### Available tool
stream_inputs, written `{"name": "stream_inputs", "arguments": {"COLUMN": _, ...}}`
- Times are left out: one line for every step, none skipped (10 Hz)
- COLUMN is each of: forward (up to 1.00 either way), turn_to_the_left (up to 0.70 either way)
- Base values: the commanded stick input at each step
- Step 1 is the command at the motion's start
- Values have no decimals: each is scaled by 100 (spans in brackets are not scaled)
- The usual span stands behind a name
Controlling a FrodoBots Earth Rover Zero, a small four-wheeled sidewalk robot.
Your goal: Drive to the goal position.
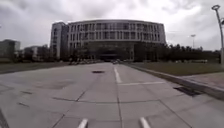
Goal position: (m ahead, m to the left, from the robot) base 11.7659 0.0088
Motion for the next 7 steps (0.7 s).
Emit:
{"name": "stream_inputs", "arguments": {"forward": 70, "turn_to_the_left": 0}}
{"name": "stream_inputs", "arguments": {"forward": 70, "turn_to_the_left": 0}}
{"name": "stream_inputs", "arguments": {"forward": 70, "turn_to_the_left": 0}}
{"name": "stream_inputs", "arguments": {"forward": 70, "turn_to_the_left": 0}}
{"name": "stream_inputs", "arguments": {"forward": 70, "turn_to_the_left": 0}}
{"name": "stream_inputs", "arguments": {"forward": 70, "turn_to_the_left": 0}}
{"name": "stream_inputs", "arguments": {"forward": 70, "turn_to_the_left": 0}}
